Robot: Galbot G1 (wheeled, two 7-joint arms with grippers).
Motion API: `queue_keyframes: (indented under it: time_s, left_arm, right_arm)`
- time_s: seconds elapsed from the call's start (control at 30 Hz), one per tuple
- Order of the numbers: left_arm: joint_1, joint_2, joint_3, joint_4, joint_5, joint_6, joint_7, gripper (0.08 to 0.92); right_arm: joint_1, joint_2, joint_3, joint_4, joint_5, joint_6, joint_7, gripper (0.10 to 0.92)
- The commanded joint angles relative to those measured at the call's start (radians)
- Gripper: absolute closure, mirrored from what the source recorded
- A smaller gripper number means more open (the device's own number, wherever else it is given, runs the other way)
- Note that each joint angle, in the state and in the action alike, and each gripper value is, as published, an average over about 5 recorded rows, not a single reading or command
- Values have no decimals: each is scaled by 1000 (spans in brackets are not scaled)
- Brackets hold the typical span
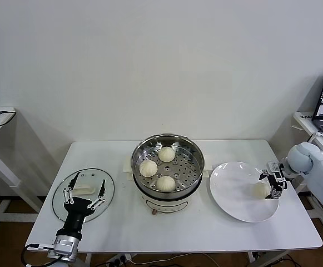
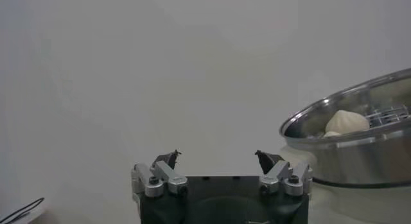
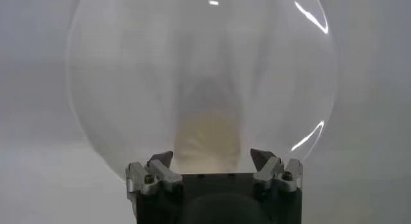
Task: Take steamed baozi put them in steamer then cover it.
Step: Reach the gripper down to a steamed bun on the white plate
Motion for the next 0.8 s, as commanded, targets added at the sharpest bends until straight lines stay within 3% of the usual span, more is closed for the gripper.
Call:
queue_keyframes:
  time_s: [0.03, 0.43, 0.8]
  left_arm:
    - [-4, 1, 2, 4, 0, 3, 1, 177]
    - [-4, 0, -1, 9, 0, -2, 1, 177]
    - [-3, -1, 0, 5, -1, -3, -4, 177]
  right_arm:
    - [-19, 19, 23, -33, -22, 5, 11, 203]
    - [-21, 17, 25, -24, -17, 4, -3, 209]
    - [-25, 13, 33, -16, -9, 6, -3, 318]
